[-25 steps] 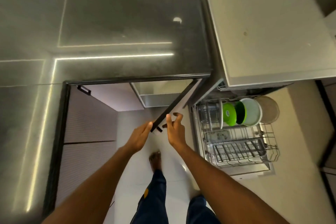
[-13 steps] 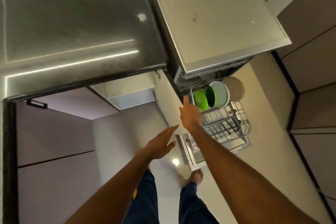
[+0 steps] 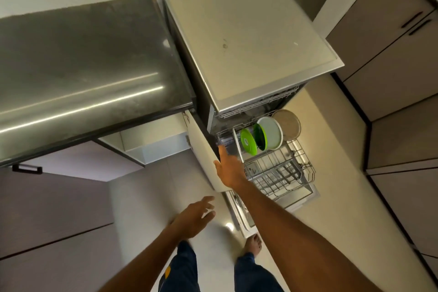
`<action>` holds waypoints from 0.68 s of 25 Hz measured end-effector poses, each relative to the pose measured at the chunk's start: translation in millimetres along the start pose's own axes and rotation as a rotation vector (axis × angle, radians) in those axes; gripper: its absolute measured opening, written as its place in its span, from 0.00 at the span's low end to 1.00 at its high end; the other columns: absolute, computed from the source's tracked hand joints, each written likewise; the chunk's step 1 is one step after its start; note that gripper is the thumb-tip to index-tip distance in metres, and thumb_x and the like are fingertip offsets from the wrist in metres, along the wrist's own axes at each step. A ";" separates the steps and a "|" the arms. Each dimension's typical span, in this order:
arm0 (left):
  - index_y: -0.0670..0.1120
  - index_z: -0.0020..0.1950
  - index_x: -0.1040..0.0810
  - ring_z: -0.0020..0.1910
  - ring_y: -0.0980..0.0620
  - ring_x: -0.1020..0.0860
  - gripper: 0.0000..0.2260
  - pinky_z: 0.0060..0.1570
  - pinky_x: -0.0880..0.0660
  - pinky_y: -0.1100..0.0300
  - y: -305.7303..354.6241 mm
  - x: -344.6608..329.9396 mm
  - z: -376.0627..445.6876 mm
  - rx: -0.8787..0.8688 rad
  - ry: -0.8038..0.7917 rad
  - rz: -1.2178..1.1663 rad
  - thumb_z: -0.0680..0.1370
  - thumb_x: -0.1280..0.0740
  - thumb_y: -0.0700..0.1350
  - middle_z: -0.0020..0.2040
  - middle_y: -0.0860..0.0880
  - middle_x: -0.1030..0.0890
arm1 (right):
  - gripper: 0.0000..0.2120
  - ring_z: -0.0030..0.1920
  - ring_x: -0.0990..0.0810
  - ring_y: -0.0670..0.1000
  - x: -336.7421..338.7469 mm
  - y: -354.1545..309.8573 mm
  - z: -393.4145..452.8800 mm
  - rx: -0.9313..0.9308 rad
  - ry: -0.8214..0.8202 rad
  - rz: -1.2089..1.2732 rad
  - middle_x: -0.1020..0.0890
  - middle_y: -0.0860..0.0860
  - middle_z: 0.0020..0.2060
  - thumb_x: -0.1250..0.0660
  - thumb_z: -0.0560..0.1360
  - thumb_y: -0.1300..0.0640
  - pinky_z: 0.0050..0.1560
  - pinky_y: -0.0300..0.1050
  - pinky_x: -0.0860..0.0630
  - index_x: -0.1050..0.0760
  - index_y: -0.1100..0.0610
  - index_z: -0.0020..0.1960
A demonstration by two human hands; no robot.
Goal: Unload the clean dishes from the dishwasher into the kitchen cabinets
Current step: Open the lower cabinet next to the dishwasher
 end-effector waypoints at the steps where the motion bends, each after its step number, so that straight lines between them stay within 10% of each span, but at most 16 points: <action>1: 0.56 0.77 0.33 0.63 0.58 0.21 0.21 0.63 0.25 0.63 11.6 -2.5 2.8 -0.020 -0.027 0.012 0.85 0.39 0.57 0.67 0.54 0.20 | 0.26 0.55 0.16 0.65 -0.5 3.2 -3.9 0.016 -0.002 0.036 0.17 0.63 0.56 0.37 0.84 0.50 0.55 0.62 0.18 0.43 0.53 0.77; 4: 0.56 0.72 0.27 0.57 0.59 0.21 0.16 0.54 0.28 0.70 35.1 -28.4 11.8 0.002 -0.175 0.057 0.85 0.40 0.57 0.62 0.55 0.18 | 0.27 0.53 0.16 0.66 8.2 19.1 -14.7 0.049 -0.058 0.083 0.17 0.64 0.54 0.35 0.81 0.50 0.53 0.62 0.18 0.42 0.50 0.77; 10: 0.55 0.74 0.30 0.60 0.54 0.20 0.19 0.66 0.26 0.61 75.7 -114.7 70.1 0.228 -0.346 -0.062 0.83 0.37 0.56 0.63 0.51 0.19 | 0.31 0.61 0.18 0.53 25.2 74.6 -35.1 0.228 -0.190 0.357 0.19 0.53 0.65 0.31 0.76 0.36 0.61 0.53 0.18 0.32 0.48 0.75; 13: 0.66 0.80 0.45 0.55 0.61 0.22 0.30 0.61 0.27 0.69 102.0 -162.1 125.2 0.292 -0.075 -0.183 0.81 0.37 0.62 0.66 0.55 0.21 | 0.28 0.65 0.22 0.48 14.6 163.8 -20.7 0.216 -0.177 0.392 0.22 0.48 0.68 0.39 0.80 0.32 0.65 0.52 0.22 0.31 0.45 0.74; 17: 0.60 0.82 0.61 0.80 0.56 0.39 0.46 0.73 0.44 0.71 110.7 -223.7 219.6 0.277 0.198 -0.302 0.79 0.28 0.53 0.82 0.61 0.46 | 0.17 0.55 0.18 0.44 21.1 351.1 44.8 -0.063 0.025 0.415 0.16 0.47 0.57 0.35 0.83 0.41 0.58 0.52 0.17 0.22 0.50 0.65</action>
Point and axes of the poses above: each hand's wrist, its own z-axis towards the middle knuckle, its own x-axis out of the back of the hand, y = z × x, the point moved 3 cm from there along z, towards the middle knuckle
